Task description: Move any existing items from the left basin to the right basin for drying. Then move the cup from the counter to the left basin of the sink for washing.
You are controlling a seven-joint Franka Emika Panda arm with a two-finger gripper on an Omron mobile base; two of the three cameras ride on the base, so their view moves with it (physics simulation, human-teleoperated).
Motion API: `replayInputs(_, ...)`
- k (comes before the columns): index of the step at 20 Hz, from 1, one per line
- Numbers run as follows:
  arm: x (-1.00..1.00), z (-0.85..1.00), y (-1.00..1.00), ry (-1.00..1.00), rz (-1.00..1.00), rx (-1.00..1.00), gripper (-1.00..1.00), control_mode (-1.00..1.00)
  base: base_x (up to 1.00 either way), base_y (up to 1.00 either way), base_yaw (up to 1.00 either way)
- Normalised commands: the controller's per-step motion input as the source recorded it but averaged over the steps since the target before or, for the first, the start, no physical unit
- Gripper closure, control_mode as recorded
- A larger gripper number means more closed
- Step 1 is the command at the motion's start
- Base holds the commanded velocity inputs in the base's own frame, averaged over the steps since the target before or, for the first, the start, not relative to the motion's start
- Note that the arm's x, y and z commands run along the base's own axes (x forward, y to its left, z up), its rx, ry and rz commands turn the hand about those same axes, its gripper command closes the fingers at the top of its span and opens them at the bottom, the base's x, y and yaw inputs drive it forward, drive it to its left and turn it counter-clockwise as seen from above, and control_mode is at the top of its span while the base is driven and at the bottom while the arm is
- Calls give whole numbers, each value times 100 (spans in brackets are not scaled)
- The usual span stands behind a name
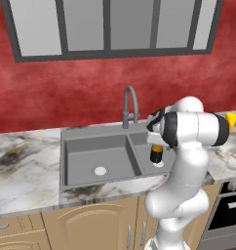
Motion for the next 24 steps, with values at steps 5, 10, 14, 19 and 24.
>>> replayInputs(5, -17, 41, -5, 0, 0, 0, -100, -100, 0, 0, 0)
replayInputs(10, -20, 43, -11, 0, 0, 0, -100, -100, 0, 0, 0)
replayInputs(14, -26, 40, -19, 0, 0, 0, -100, -100, 0, 0, 0)
replayInputs(19, -28, 39, -24, 0, 0, 0, -100, -100, 0, 0, 0)
replayInputs(24, -25, 41, -30, 0, -1, 0, -100, -100, 0, 0, 0)
